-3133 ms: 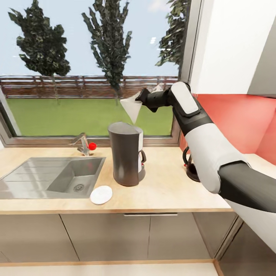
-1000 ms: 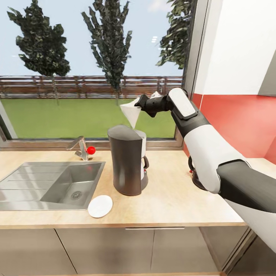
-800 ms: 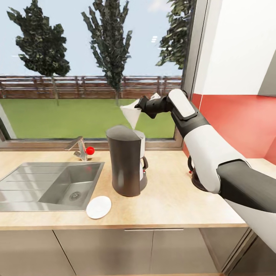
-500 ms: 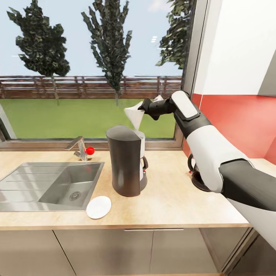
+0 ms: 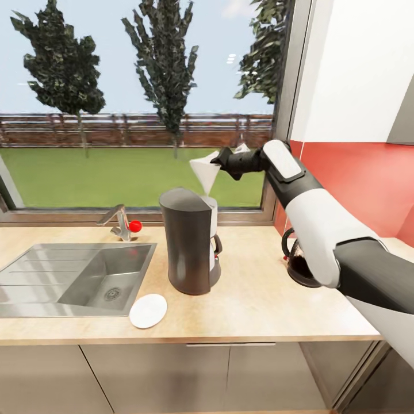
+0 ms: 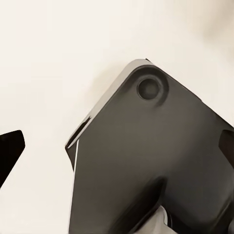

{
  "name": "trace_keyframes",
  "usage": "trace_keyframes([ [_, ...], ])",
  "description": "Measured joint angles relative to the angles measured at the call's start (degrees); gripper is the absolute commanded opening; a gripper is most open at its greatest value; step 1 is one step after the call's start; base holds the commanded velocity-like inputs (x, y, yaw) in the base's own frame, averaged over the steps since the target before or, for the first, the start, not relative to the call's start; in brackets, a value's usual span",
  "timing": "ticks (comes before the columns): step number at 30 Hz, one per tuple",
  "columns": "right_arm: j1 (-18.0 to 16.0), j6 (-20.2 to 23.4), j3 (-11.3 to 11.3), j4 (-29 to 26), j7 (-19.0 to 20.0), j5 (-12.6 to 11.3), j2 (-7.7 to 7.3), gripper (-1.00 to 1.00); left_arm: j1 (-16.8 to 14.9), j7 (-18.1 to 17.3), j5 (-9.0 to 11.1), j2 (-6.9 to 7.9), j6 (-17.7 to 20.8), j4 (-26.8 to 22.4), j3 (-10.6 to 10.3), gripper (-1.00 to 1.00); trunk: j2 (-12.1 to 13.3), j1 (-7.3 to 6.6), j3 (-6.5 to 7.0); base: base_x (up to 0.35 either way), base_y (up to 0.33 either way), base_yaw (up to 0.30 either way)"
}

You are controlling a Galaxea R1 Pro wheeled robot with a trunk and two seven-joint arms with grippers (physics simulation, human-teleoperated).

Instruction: Set up a coffee station on the kitchen countertop: keep the coffee maker on the countertop, move the bottle of coffee from the kitchen shelf to the counter next to the coffee maker, place a paper coffee filter on top of the coffee maker, put the saucer next to the coffee maker with the coffee cup on the saucer, and place the electric kettle next to the coffee maker.

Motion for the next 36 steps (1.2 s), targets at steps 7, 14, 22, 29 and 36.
trace_keyframes([
  [7,0.05,-1.17,0.05,2.82,3.59,0.13,-0.55,-1.00,0.00,-0.03,0.00,0.01,0.00,0.00,0.00,1.00,-1.19,0.66,-0.54,0.000,0.000,0.000],
  [14,0.06,-1.72,0.17,4.06,8.04,0.22,-1.95,-1.00,0.00,-0.03,0.00,0.02,0.00,0.00,0.00,1.00,-3.22,1.76,-1.45,0.000,0.000,0.000],
  [22,0.07,-2.26,0.29,4.44,11.79,0.36,-3.21,-1.00,0.00,-0.02,0.00,0.02,0.00,0.00,0.00,1.00,-4.41,2.42,-1.98,0.000,0.000,0.000],
  [29,0.08,-4.08,0.26,7.00,15.67,3.21,-3.22,-1.00,-0.01,-0.06,-0.01,0.02,0.00,0.00,0.00,1.00,-7.23,3.96,-3.25,0.000,0.000,0.000],
  [36,0.08,-4.43,0.26,7.49,16.42,4.10,-2.91,-1.00,-0.01,-0.04,-0.01,0.02,0.00,0.00,0.00,1.00,-10.05,5.50,-4.51,0.000,0.000,0.000],
])
